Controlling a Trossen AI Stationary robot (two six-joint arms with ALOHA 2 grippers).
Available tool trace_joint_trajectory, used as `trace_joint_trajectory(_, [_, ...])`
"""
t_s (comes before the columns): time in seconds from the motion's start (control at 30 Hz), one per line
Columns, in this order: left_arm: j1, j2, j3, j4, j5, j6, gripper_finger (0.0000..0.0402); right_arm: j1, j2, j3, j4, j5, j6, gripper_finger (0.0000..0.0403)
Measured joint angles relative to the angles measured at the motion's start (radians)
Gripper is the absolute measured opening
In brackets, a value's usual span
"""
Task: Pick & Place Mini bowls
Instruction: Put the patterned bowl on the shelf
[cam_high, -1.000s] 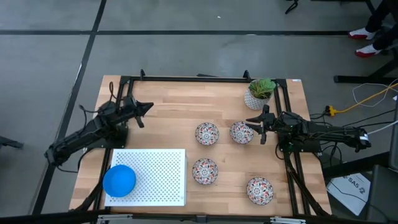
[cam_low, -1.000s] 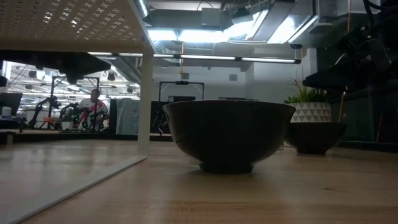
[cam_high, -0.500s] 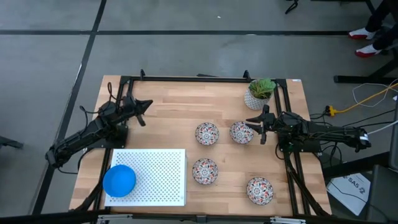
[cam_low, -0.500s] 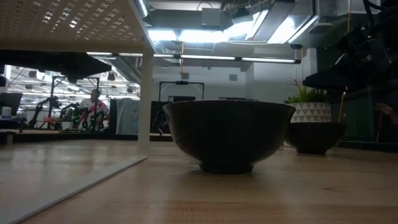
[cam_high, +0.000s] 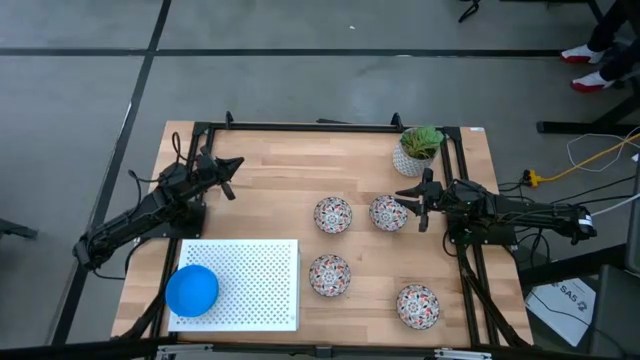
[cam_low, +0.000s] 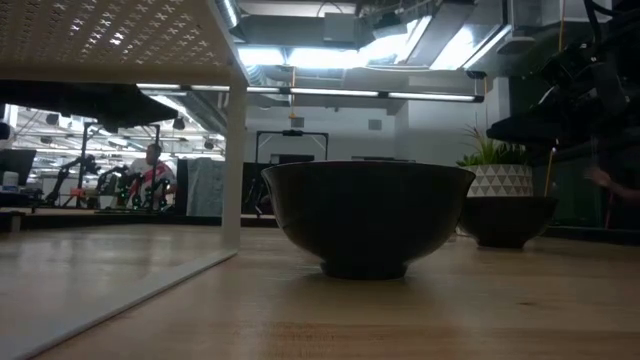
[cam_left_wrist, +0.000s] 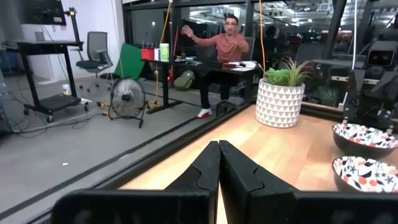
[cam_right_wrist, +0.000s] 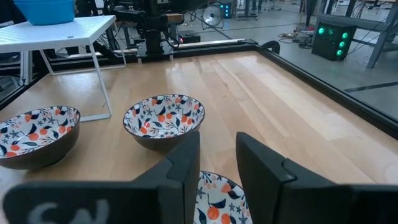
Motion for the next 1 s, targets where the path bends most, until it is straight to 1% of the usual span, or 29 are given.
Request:
trace_joint_trajectory(0.13, [0.000, 0.000, 0.000, 0.000, 0.000, -0.042, 0.0003, 0.000, 0.000, 0.000, 0.000, 0.001, 0.000, 0.0104])
trace_joint_trajectory(0.23, [0.000, 0.000, 0.000, 0.000, 0.000, -0.043, 0.0007, -0.001, 0.000, 0.000, 0.003, 0.001, 0.004, 0.0104])
trace_joint_trajectory(0.3, [0.000, 0.000, 0.000, 0.000, 0.000, -0.043, 0.0008, -0.001, 0.000, 0.000, 0.003, -0.004, 0.060, 0.0104])
trace_joint_trajectory(0.33, [0.000, 0.000, 0.000, 0.000, 0.000, -0.043, 0.0008, -0.001, 0.000, 0.000, 0.008, -0.017, 0.126, 0.0104])
trace_joint_trajectory(0.37, [0.000, 0.000, 0.000, 0.000, 0.000, -0.043, 0.0007, -0.001, 0.000, 0.000, 0.021, -0.037, 0.227, 0.0104])
trace_joint_trajectory(0.5, [0.000, 0.000, 0.000, 0.001, 0.000, -0.043, 0.0005, -0.001, 0.000, 0.000, 0.101, -0.136, 0.808, 0.0104])
trace_joint_trajectory(0.53, [0.000, 0.000, 0.000, 0.001, 0.000, -0.043, 0.0006, -0.001, 0.000, 0.000, 0.112, -0.138, 0.902, 0.0104])
trace_joint_trajectory(0.57, [0.000, 0.000, 0.000, 0.001, 0.000, -0.043, 0.0006, -0.001, 0.000, 0.000, 0.114, -0.125, 0.952, 0.0104])
trace_joint_trajectory(0.73, [0.000, 0.000, 0.000, 0.001, 0.000, -0.044, 0.0007, -0.001, 0.001, 0.000, 0.106, 0.023, 1.004, 0.0104])
trace_joint_trajectory(0.8, [0.000, 0.000, 0.000, 0.001, -0.001, -0.044, 0.0005, -0.001, 0.001, 0.000, 0.107, 0.042, 1.032, 0.0104])
trace_joint_trajectory(0.9, [0.000, 0.000, 0.000, 0.001, 0.000, -0.044, 0.0004, -0.001, 0.001, 0.000, 0.146, -0.001, 0.977, 0.0104])
trace_joint_trajectory(1.0, [0.000, 0.000, 0.000, 0.001, -0.001, -0.044, 0.0006, 0.003, 0.002, 0.001, 0.256, -0.067, 0.895, 0.0104])
